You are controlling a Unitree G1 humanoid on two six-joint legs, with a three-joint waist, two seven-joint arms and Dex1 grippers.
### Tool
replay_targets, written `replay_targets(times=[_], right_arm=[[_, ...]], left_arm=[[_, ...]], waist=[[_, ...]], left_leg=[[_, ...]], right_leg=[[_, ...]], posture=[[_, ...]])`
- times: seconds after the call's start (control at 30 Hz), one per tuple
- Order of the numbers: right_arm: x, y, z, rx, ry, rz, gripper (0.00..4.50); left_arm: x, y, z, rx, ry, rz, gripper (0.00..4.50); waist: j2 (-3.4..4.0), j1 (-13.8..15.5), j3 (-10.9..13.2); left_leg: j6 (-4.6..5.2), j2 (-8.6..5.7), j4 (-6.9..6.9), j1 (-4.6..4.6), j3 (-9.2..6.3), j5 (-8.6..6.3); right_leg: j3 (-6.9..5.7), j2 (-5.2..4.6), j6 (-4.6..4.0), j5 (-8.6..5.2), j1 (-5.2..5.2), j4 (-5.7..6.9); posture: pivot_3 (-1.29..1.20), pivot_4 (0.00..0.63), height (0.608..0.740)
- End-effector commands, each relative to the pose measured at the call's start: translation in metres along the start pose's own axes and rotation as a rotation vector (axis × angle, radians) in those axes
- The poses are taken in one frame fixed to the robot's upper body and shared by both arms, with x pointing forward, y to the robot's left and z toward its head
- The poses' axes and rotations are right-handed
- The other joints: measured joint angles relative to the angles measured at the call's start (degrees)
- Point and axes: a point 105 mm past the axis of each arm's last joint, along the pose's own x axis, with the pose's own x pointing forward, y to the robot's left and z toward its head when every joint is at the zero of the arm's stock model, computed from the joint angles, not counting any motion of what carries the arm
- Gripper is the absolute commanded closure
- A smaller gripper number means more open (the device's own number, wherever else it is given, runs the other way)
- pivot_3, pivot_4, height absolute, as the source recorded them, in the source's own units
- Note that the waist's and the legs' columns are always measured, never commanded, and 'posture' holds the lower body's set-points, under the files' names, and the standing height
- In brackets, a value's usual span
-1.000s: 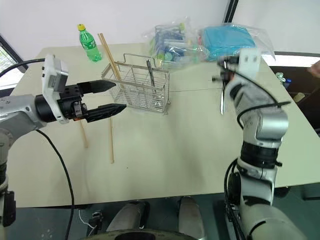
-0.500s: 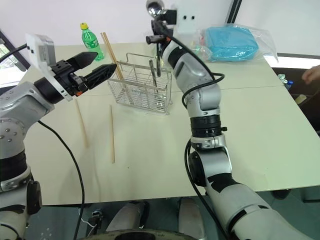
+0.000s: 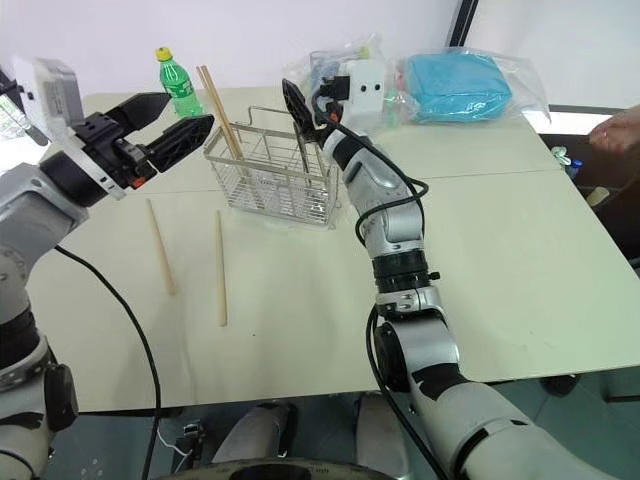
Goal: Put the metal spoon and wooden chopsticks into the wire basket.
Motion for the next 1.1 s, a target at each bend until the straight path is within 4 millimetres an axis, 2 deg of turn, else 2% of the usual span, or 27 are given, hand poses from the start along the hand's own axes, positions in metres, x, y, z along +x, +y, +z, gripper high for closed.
replay_targets(times=[0.03, 0.17, 0.23, 0.3, 0.37, 0.5, 0.63, 0.73, 0.83, 0.9, 1.1], right_arm=[[-0.003, -0.009, 0.035, -0.019, -0.082, -0.016, 0.04], [-0.005, -0.023, 0.056, -0.055, -0.097, -0.041, 0.04], [-0.006, -0.025, 0.072, -0.062, -0.11, -0.015, 0.04], [-0.01, -0.019, 0.094, -0.09, -0.117, 0.098, 0.04], [-0.02, -0.008, 0.102, -0.131, -0.07, 0.25, 0.04], [-0.056, 0.012, 0.086, -0.179, 0.095, 0.52, 0.04], [-0.105, 0.034, 0.059, -0.106, 0.289, 0.766, 0.04], [-0.135, 0.048, 0.038, -0.038, 0.403, 0.854, 0.04], [-0.158, 0.058, 0.027, 0.018, 0.47, 0.907, 0.04], [-0.166, 0.059, 0.021, 0.031, 0.489, 0.898, 0.04], [-0.166, 0.055, 0.019, 0.044, 0.473, 0.805, 0.04]], left_arm=[[-0.012, 0.008, 0.013, 0.037, -0.025, 0.035, 0.0], [-0.016, 0.022, 0.012, 0.048, -0.006, 0.094, 0.0], [-0.02, 0.036, 0.008, 0.056, 0.021, 0.177, 0.0], [-0.028, 0.062, -0.002, 0.025, 0.07, 0.336, 0.0], [-0.037, 0.09, -0.02, -0.033, 0.155, 0.531, 0.0], [-0.043, 0.115, -0.049, -0.188, 0.281, 0.774, 0.0], [-0.041, 0.121, -0.078, -0.253, 0.414, 0.865, 0.0], [-0.038, 0.125, -0.101, -0.341, 0.493, 0.905, 0.0], [-0.037, 0.131, -0.107, -0.352, 0.519, 0.949, 0.0], [-0.038, 0.137, -0.111, -0.367, 0.531, 0.981, 0.0], [-0.031, 0.15, -0.132, -0.391, 0.589, 0.998, 0.0]], waist=[[0.0, 0.09, 0.0], [0.0, 0.08, 0.0], [0.02, 0.08, 0.01], [0.04, 0.09, 0.03], [0.04, 0.15, 0.02], [-0.27, 0.71, -0.16], [-0.51, 0.57, -0.25], [-0.52, 0.65, -0.25], [-0.55, 0.56, -0.25], [-0.59, 0.59, -0.25], [-0.6, 1.04, -0.25]], left_leg=[[0.0, 0.0, 0.0, -0.01, 0.0, 0.0], [0.01, -0.02, 0.0, 0.02, 0.01, 0.0], [0.01, -0.02, 0.0, 0.02, 0.02, 0.0], [0.01, -0.02, -0.01, 0.01, 0.02, 0.0], [0.02, -0.02, -0.03, 0.01, 0.02, -0.01], [0.28, -0.04, 0.0, 0.02, -0.03, -0.16], [0.28, -0.04, 0.18, -0.02, -0.05, -0.16], [0.12, -0.04, 0.19, -0.03, -0.04, -0.09], [0.11, -0.04, 0.25, -0.04, -0.02, -0.09], [0.11, -0.03, 0.26, -0.04, 0.03, -0.09], [0.1, -0.06, 0.36, -0.04, 0.05, -0.09]], right_leg=[[0.0, 0.0, 0.0, 0.0, 0.0, 0.0], [0.0, 0.0, 0.0, 0.0, 0.02, -0.01], [0.0, 0.0, -0.01, 0.0, 0.02, -0.01], [0.0, 0.01, -0.01, -0.01, 0.0, -0.01], [0.0, 0.01, 0.0, -0.01, 0.0, -0.02], [-0.04, 0.02, 0.03, -0.02, 0.09, -0.06], [-0.07, -0.02, 0.06, -0.03, 0.18, -0.09], [-0.06, -0.04, 0.06, -0.03, 0.14, -0.07], [-0.06, -0.04, 0.06, -0.03, 0.12, -0.07], [-0.06, -0.04, 0.06, -0.03, 0.09, -0.08], [-0.06, -0.13, 0.06, -0.03, 0.1, -0.08]], posture=[[0.0, 0.15, 0.721], [0.0, 0.15, 0.721], [0.0, 0.15, 0.721], [0.0, 0.15, 0.721], [0.0, 0.15, 0.721], [0.0, 0.15, 0.721], [0.0, 0.15, 0.721], [0.0, 0.15, 0.721], [0.0, 0.15, 0.721], [0.0, 0.15, 0.721], [0.0, 0.15, 0.721]])
